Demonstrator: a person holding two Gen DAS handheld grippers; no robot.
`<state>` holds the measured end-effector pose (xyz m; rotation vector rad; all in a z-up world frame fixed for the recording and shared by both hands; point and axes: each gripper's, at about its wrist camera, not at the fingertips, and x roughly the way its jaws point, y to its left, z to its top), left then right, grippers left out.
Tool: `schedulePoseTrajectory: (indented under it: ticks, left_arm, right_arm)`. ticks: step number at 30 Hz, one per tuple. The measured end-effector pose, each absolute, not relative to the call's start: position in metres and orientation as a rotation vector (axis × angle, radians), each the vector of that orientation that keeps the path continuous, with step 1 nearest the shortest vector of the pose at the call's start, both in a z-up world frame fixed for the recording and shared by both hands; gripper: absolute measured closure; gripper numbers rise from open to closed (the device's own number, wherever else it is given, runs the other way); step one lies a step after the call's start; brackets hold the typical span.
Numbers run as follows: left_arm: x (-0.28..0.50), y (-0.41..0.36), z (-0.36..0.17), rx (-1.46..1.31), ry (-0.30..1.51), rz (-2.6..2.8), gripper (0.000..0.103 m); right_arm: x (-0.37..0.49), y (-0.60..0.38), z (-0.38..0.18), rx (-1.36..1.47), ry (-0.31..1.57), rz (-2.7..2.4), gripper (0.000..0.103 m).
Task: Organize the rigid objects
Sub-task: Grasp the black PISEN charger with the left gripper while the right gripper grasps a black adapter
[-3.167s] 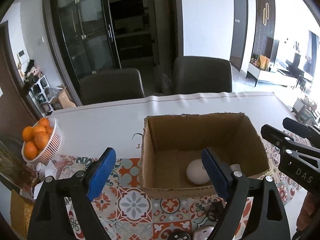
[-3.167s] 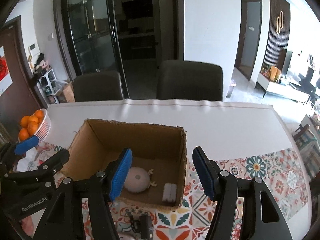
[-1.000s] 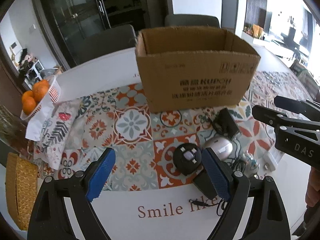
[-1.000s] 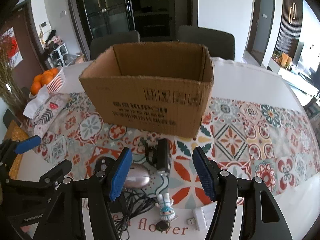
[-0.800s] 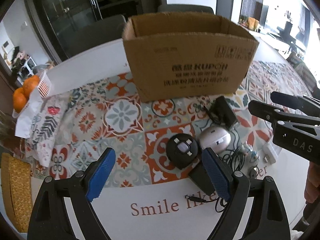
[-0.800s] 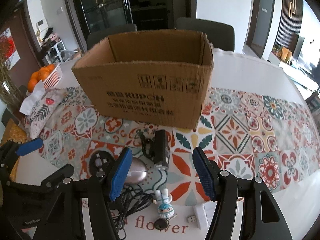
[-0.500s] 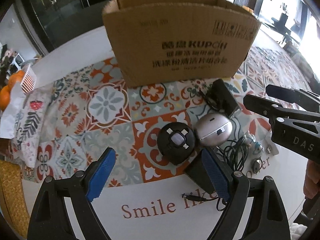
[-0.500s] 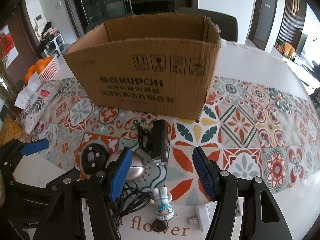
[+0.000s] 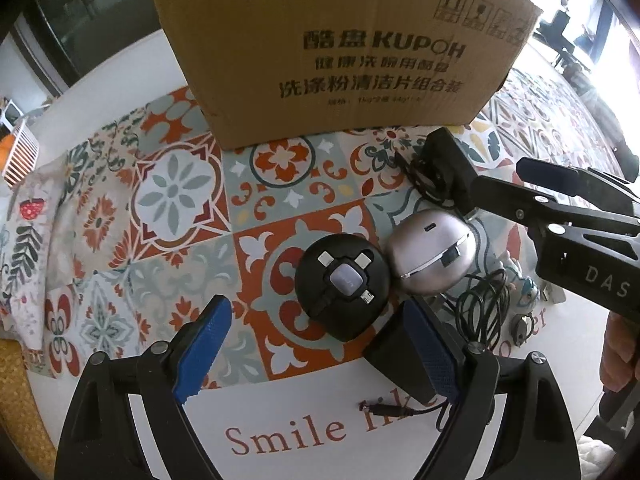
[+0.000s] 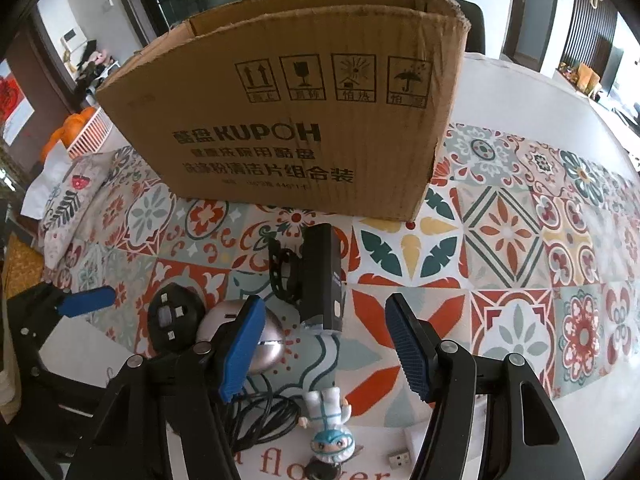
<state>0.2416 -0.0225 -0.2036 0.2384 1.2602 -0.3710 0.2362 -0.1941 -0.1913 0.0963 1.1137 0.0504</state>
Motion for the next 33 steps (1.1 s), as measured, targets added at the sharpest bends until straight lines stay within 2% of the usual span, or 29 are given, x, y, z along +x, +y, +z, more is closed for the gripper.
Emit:
schedulePoseTrajectory:
  ticks: [12,23,26,27,28,33]
  left_arm:
    - [0.260,-0.019,-0.221,0.181,1.296,-0.351,0.016]
    - [0.277,-0.007,-0.240,0.145,1.296,-0.325,0.031]
    - [0.278,-0.008,-0.242,0.153,1.281,-0.310,0.041]
    - [0.280,-0.006,-0.242,0.149,1.275,-0.304,0.047]
    - [0.280,-0.003,-0.241,0.146,1.269,-0.298,0.048]
    - [0.278,0.003,-0.238,0.118,1.251,-0.285,0.048]
  right_arm:
    - [0.255,-0.191,-0.206,0.097,1.127,0.060,0.041]
    - [0.270,-0.192,-0.227,0.114,1.155,0.047,0.049]
    - [0.272,-0.193,-0.230,0.113,1.157,0.042,0.053]
    - [0.273,-0.192,-0.231,0.108,1.156,0.043,0.059]
    - [0.273,-0.192,-0.231,0.102,1.155,0.046,0.066]
    - [0.273,-0.189,-0.230,0.085,1.154,0.052,0.067]
